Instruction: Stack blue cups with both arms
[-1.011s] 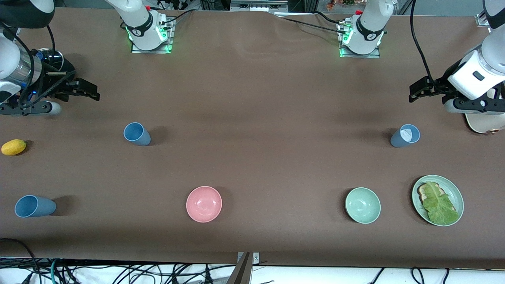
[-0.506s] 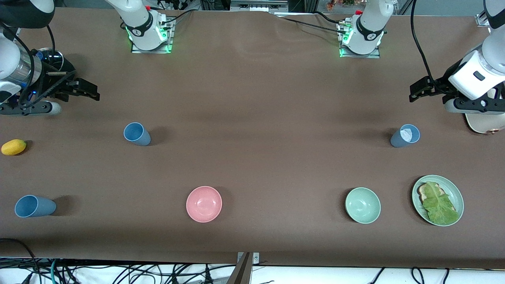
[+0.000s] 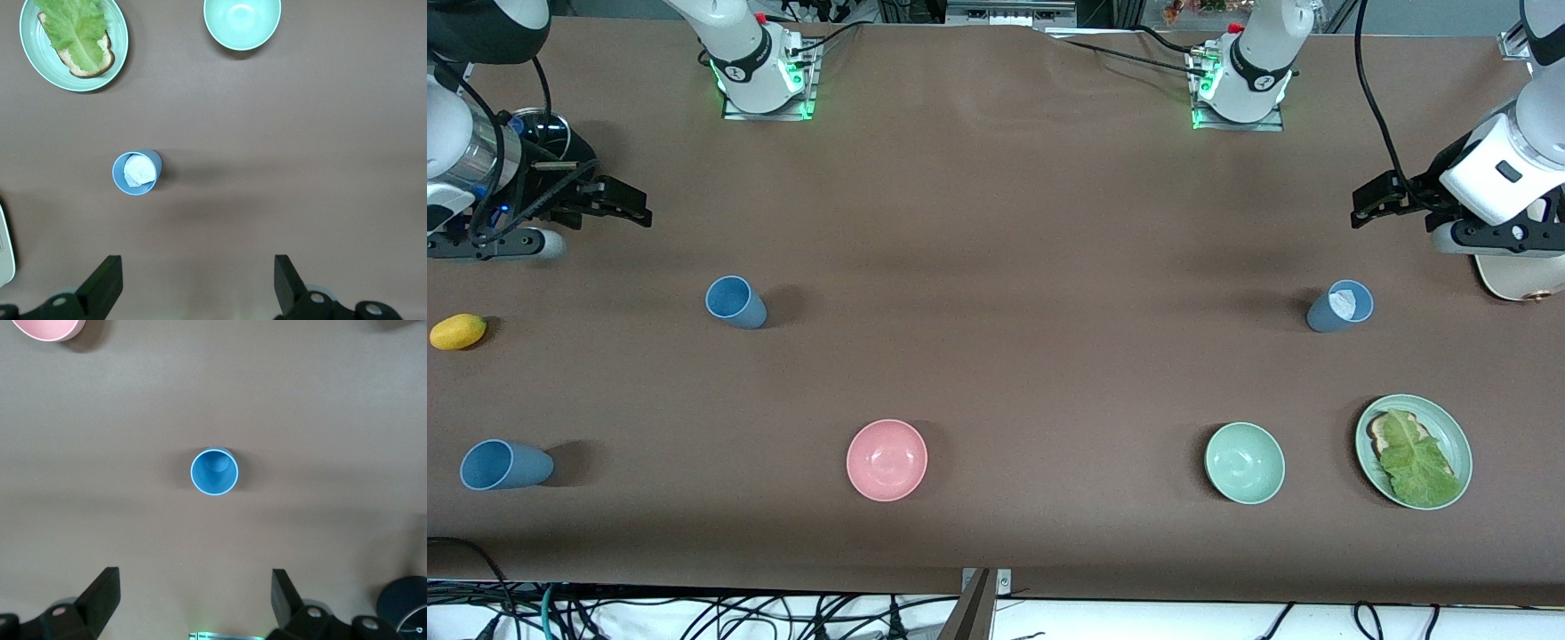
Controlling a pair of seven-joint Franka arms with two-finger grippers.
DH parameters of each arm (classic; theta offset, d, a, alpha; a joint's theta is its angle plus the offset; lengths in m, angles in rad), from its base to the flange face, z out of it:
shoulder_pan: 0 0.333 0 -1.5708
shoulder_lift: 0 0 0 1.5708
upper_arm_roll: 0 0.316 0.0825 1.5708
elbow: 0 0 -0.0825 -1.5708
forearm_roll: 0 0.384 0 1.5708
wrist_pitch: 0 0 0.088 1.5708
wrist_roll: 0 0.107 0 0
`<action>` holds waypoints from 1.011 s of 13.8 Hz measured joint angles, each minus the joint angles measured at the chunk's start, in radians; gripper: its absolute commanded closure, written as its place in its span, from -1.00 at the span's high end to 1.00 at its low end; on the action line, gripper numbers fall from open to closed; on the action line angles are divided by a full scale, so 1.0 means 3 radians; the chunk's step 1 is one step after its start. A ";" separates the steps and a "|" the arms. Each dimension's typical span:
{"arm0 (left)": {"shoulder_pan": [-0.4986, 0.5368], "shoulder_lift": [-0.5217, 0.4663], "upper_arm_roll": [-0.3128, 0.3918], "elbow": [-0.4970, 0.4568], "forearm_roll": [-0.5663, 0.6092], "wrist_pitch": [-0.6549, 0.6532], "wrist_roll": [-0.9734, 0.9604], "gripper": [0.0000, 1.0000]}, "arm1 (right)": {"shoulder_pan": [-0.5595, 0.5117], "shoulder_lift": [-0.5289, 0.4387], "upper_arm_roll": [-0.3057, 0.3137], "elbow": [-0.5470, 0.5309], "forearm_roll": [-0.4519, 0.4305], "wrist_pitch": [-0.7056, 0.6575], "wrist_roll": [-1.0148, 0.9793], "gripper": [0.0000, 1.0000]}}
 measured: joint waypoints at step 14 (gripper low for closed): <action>0.0600 0.0679 0.0038 -0.0122 0.0305 0.0414 0.0352 1.00 | 0.0003 0.0124 0.0003 -0.0743 -0.0117 0.0978 -0.0154 1.00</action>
